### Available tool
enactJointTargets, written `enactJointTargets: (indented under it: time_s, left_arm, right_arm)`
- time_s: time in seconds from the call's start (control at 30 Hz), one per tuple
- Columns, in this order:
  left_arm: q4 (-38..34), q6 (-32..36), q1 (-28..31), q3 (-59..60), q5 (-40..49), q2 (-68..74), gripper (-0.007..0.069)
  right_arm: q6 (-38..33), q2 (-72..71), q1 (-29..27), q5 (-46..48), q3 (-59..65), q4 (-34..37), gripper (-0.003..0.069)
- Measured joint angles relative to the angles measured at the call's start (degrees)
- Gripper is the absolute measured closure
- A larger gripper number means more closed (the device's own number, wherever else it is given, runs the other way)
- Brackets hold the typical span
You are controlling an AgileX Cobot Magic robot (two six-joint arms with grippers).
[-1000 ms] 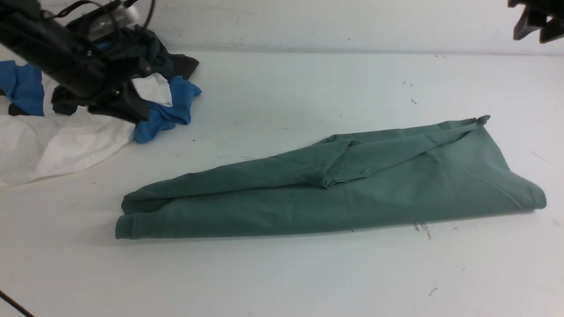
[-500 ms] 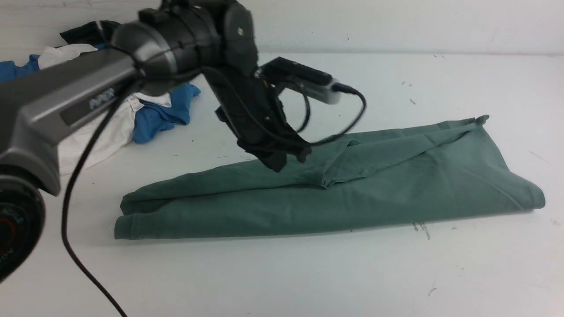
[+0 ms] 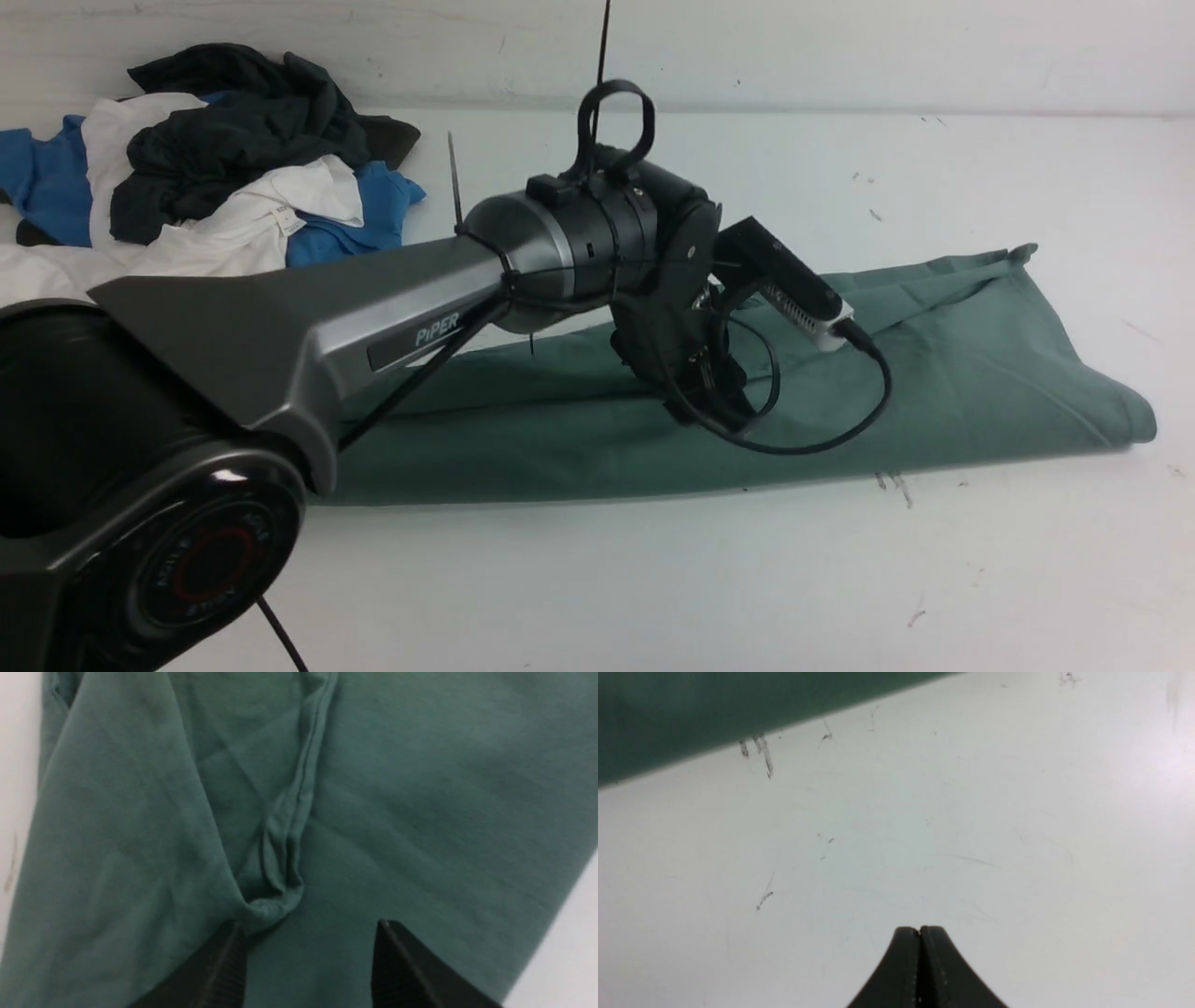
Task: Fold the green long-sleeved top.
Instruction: Use both arms to drag the lower edge of the fabric forward and fold it over the upper edge
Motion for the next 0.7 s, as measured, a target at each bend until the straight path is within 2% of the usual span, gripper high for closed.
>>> enactJointTargets:
  time_s: [0.13,0.27,0.4,0.43,0.47,0.5,0.7]
  left_arm:
    - [3.55,-0.15,0.0,0.0,-2.71,2.22,0.0272]
    - [4.47,-2.18,0.0,0.0,-3.3,3.22,0.0319]
    - [5.51,-4.03,0.0,-1.28,-1.99,3.26,0.0505]
    - [5.51,-4.09,0.0,-1.28,-1.8,3.26,0.0514]
    - [5.57,-4.15,0.0,-3.09,0.58,3.26,0.058]
    - [5.57,-4.27,0.05,-4.31,1.9,3.26,0.0598]
    - [3.98,-4.44,1.51,-10.98,6.43,2.97,0.0608]
  right_arm:
    - [0.0,0.0,0.0,-0.19,0.0,0.2,0.0673]
    - [-0.2,0.0,0.0,-0.39,0.0,0.38,0.0673]
    - [-1.02,0.0,0.0,-1.01,0.0,1.22,0.0673]
    - [-1.13,0.0,0.0,-1.01,0.0,1.25,0.0673]
    - [-1.43,0.0,0.0,-1.13,0.0,1.52,0.0673]
    - [-1.57,0.0,0.0,-1.12,0.0,1.76,0.0673]
    - [-2.2,0.0,0.0,-1.23,0.0,2.57,0.0673]
